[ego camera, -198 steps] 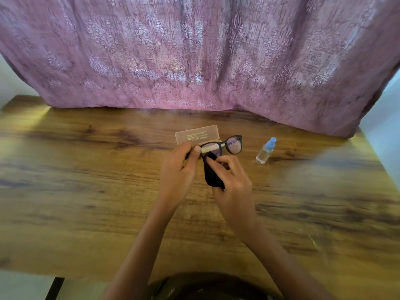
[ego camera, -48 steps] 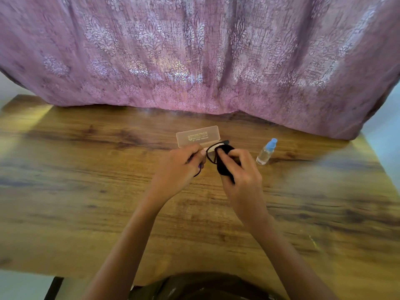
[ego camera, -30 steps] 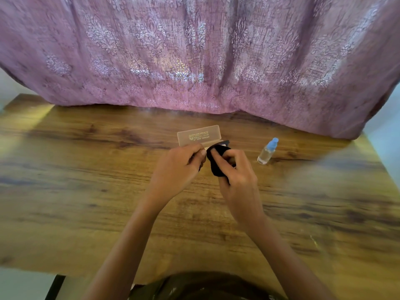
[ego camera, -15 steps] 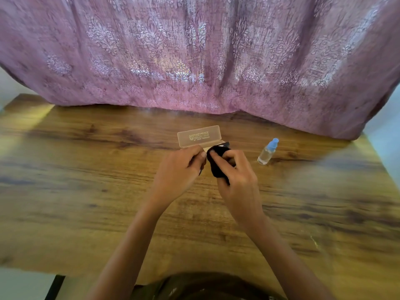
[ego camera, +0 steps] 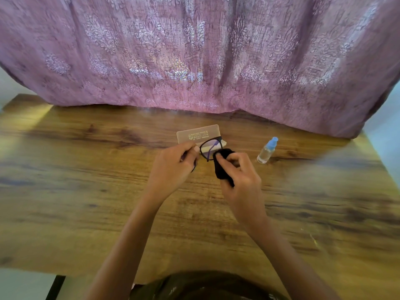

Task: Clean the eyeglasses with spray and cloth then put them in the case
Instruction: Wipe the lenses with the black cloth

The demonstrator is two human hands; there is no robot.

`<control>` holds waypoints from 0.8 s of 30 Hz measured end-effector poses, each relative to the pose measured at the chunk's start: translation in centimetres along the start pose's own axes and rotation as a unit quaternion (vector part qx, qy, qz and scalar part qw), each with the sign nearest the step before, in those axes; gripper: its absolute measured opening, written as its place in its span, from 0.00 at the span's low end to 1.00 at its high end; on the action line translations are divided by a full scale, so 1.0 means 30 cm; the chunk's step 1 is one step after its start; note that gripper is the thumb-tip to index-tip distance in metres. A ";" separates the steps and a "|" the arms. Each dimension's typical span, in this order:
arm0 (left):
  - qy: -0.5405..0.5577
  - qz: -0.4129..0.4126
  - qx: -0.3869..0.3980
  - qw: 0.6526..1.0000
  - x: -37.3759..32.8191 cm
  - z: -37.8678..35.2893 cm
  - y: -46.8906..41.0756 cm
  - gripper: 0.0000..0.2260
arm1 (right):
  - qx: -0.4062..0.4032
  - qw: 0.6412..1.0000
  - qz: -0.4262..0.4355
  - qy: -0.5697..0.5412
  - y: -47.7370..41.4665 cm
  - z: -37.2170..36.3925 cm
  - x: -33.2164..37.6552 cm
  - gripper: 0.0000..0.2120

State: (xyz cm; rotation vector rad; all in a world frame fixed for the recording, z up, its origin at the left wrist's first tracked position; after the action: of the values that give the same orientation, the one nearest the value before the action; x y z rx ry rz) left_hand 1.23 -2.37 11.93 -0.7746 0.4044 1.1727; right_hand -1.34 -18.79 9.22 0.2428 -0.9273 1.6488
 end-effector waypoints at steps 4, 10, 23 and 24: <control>0.007 0.004 0.013 1.000 0.004 -0.009 -0.003 0.12 | 0.019 1.000 0.018 -0.007 0.021 -0.020 0.022 0.20; 0.011 0.000 0.018 1.000 0.006 -0.008 -0.004 0.12 | 0.027 0.999 0.021 0.000 0.018 -0.024 0.029 0.20; 0.039 0.006 0.024 0.999 0.002 -0.017 -0.012 0.13 | -0.003 0.999 0.017 0.044 -0.002 -0.009 0.004 0.20; 0.042 0.011 0.023 0.999 0.001 -0.017 -0.012 0.13 | -0.012 0.999 0.008 0.044 -0.011 -0.002 -0.004 0.19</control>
State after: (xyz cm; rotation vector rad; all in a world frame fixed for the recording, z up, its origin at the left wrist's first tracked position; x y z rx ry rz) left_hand 1.64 -2.79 11.68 -0.7827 0.5081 1.1495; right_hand -0.98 -18.82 9.25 0.1457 -0.8841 1.6479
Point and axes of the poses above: each hand's wrist, its own y-axis away from the middle knuckle, its own z-axis out of the back of the hand, x = y × z, the point moved 3 cm from there along -y, towards the middle knuckle, and after that the axes turned 14 degrees about -z, right-handed, at the moved point
